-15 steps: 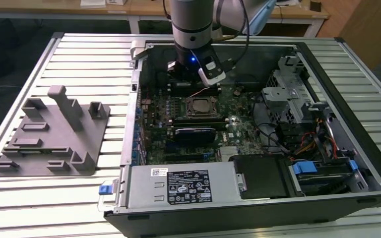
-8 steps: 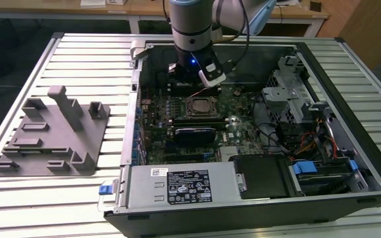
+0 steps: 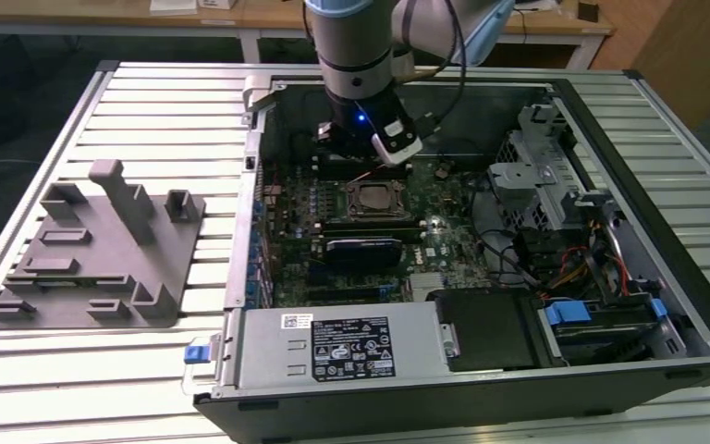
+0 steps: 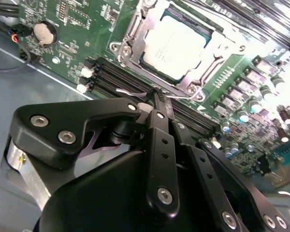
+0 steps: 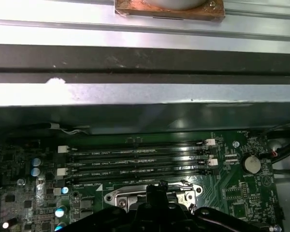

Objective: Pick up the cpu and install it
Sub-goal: 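Install the first cpu locking lever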

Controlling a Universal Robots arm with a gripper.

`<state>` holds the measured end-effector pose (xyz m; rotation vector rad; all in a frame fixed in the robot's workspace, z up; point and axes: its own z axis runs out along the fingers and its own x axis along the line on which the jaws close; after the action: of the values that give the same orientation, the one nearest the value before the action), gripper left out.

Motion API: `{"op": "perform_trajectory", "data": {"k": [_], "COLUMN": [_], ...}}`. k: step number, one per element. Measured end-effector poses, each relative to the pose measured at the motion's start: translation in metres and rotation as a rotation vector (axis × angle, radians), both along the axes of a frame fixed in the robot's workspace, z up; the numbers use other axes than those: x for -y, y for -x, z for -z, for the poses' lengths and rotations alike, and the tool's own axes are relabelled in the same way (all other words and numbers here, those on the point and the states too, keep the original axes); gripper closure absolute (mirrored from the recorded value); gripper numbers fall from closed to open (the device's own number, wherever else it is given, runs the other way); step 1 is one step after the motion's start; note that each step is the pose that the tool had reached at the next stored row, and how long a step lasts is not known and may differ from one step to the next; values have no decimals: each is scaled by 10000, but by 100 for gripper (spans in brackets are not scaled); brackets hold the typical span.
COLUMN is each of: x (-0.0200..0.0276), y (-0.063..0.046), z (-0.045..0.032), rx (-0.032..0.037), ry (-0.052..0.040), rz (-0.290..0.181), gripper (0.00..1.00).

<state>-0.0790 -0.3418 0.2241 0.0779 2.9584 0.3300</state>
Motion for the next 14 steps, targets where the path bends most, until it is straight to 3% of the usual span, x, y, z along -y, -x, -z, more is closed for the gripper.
{"op": "perform_trajectory", "data": {"k": [4, 10, 14], "x": [0, 0, 0], "y": [0, 0, 1], "z": [20, 64, 68], "rx": [55, 341, 343], "ry": [0, 1, 0], "rz": [0, -1, 10], "gripper": [89, 89, 89]}}
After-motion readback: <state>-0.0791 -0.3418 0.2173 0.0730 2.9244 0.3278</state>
